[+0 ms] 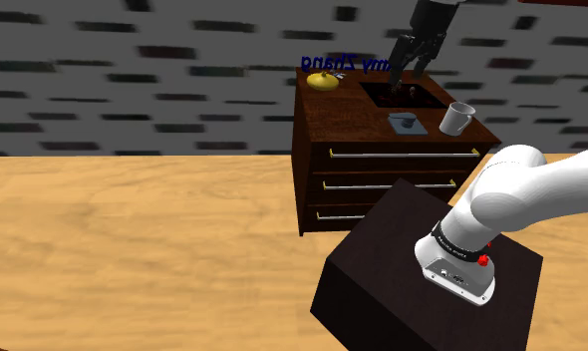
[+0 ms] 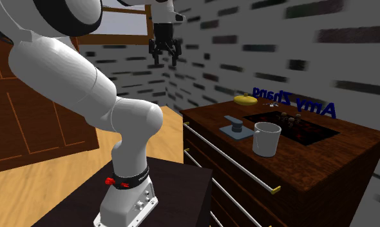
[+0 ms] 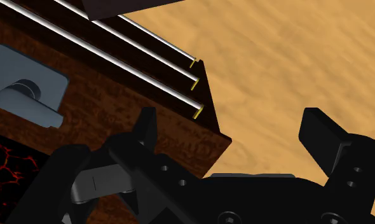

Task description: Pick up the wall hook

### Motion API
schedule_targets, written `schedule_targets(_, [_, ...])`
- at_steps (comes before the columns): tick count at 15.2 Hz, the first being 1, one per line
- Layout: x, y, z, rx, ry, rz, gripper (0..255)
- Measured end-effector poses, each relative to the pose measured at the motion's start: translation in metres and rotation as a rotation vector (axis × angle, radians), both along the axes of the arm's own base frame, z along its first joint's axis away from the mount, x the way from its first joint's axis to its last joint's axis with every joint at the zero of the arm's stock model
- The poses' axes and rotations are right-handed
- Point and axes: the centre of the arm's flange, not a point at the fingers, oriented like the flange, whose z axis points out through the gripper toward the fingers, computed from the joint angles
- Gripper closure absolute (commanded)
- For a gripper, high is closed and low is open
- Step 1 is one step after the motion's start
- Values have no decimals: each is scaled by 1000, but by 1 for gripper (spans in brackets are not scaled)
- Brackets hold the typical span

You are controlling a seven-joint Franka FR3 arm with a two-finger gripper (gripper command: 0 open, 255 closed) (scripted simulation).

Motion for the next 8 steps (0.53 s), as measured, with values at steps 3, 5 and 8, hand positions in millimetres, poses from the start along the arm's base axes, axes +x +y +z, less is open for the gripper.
schedule_targets(3, [0, -13, -8, -1, 2, 13, 0])
schedule_targets(5, [-1, -33, -22, -2, 7, 35, 0])
schedule_targets(8, [-1, -64, -42, -3, 12, 69, 0])
